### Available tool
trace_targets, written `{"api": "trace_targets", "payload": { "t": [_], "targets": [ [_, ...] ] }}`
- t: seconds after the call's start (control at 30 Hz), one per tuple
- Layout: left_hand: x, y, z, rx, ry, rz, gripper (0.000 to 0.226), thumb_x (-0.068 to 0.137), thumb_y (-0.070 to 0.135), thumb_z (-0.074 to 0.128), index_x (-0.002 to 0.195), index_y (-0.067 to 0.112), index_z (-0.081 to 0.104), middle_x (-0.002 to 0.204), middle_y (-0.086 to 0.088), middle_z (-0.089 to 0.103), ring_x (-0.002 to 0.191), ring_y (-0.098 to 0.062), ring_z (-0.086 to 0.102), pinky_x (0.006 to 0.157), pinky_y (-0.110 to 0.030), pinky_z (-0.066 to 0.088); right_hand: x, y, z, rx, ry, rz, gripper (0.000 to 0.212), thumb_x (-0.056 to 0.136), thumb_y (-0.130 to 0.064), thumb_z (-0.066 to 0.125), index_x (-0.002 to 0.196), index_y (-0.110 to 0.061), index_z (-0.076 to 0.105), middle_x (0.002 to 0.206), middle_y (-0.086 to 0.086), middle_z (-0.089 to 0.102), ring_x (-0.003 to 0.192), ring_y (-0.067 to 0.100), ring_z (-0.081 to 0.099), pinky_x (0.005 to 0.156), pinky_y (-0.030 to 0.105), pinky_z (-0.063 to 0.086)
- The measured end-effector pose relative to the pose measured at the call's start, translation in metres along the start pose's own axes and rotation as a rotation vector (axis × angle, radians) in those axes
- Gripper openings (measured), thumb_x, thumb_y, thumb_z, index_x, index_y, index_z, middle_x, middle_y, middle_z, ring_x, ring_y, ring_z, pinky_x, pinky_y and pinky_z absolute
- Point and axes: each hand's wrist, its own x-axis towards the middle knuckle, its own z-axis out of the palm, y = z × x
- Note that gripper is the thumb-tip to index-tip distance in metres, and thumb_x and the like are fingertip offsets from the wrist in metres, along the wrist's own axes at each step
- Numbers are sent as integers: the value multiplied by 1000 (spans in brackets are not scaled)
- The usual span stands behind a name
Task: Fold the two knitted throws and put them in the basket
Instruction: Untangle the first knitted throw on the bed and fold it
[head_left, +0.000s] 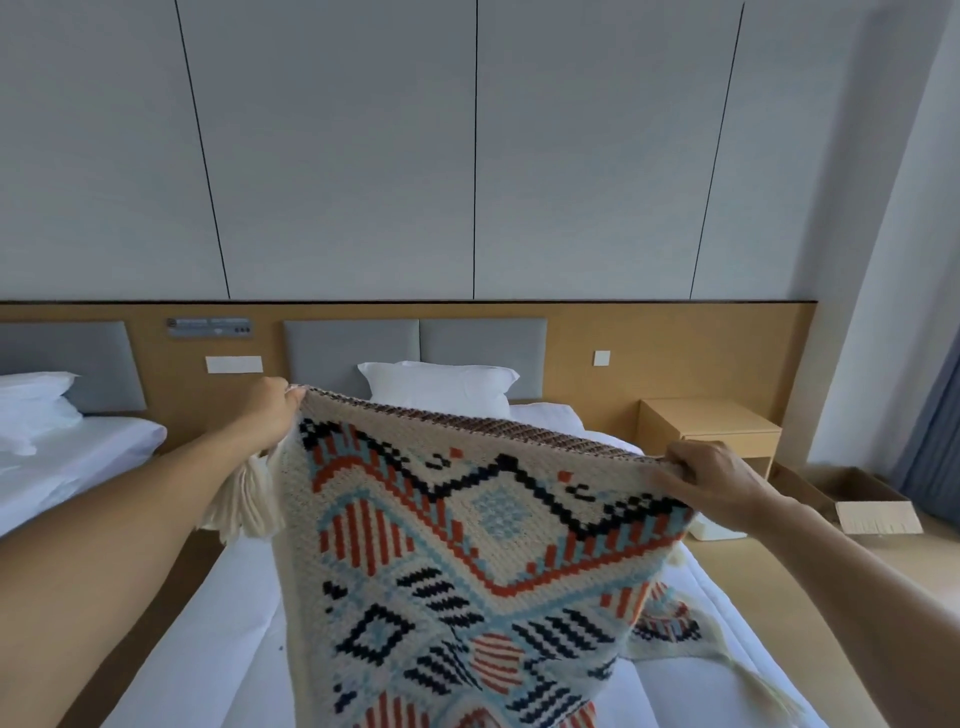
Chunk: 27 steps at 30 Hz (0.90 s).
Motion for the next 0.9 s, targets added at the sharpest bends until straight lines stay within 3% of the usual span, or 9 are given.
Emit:
{"api": "trace_targets", "payload": {
  "t": [0.17, 0.3, 0.37, 0.4, 0.5, 0.63, 0.77, 0.9],
  "targets": [
    [0, -6, -9, 20, -23, 26, 47, 103, 22, 44, 59, 10, 36, 59, -8, 38, 56, -21, 35, 54, -34, 20, 10, 5, -8, 157, 168, 227, 38, 85, -38, 72, 78, -2, 63, 72, 7, 67, 68, 24, 62, 58, 36, 52],
    [-4, -1, -15, 27, -24, 39, 47, 103, 24, 45, 59, 10, 37, 58, -7, 37, 54, -20, 33, 52, -33, 19, 14, 7, -13, 278, 242, 371, 33, 76, -38, 81, 90, -16, 60, 81, -6, 61, 76, 19, 60, 65, 37, 53],
    [-8, 4, -16, 32, -38, 29, 49, 101, 24, 48, 56, 10, 35, 56, -6, 34, 52, -20, 31, 52, -33, 17, 17, 9, -10, 255, 202, 420, 32, 77, -40, 80, 94, -20, 62, 87, -4, 62, 83, 22, 61, 72, 40, 54],
    [-8, 5, -13, 25, -46, 11, 50, 101, 25, 50, 55, 11, 34, 55, -5, 33, 51, -20, 31, 52, -33, 16, 18, 8, -7, 235, 171, 454, 32, 78, -41, 79, 89, -14, 67, 87, 0, 66, 83, 24, 64, 73, 41, 56],
    [-6, 2, 3, 9, -99, -118, 50, 96, 31, 58, 54, 10, 38, 54, -4, 36, 49, -21, 37, 53, -29, 24, 20, 2, 4, 294, 84, 594, 44, 79, -44, 77, 71, -2, 65, 69, 7, 68, 63, 25, 63, 56, 34, 52],
    [-26, 7, 32, 65, -291, -246, 38, 85, 39, 65, 69, 5, 59, 67, -9, 61, 59, -24, 59, 53, -26, 41, 17, -13, 29, 282, -69, 717, 50, 81, -51, 70, 77, -2, 62, 63, 11, 59, 50, 24, 55, 44, 24, 39],
    [-52, 21, 58, -98, -505, -276, 24, 86, 26, 65, 81, 3, 59, 73, -12, 57, 60, -23, 53, 52, -26, 41, 13, -28, 50, 368, -162, 748, 48, 83, -51, 67, 73, -9, 46, 60, 9, 49, 43, 21, 45, 43, 24, 36],
    [-72, 51, 70, -321, -665, -269, 32, 89, 27, 66, 93, -4, 67, 75, -20, 65, 47, -23, 55, 45, -25, 41, 13, -48, 58, 623, -157, 738, 50, 83, -45, 73, 69, -13, 38, 58, 8, 42, 44, 19, 41, 43, 24, 37]
  ]
}}
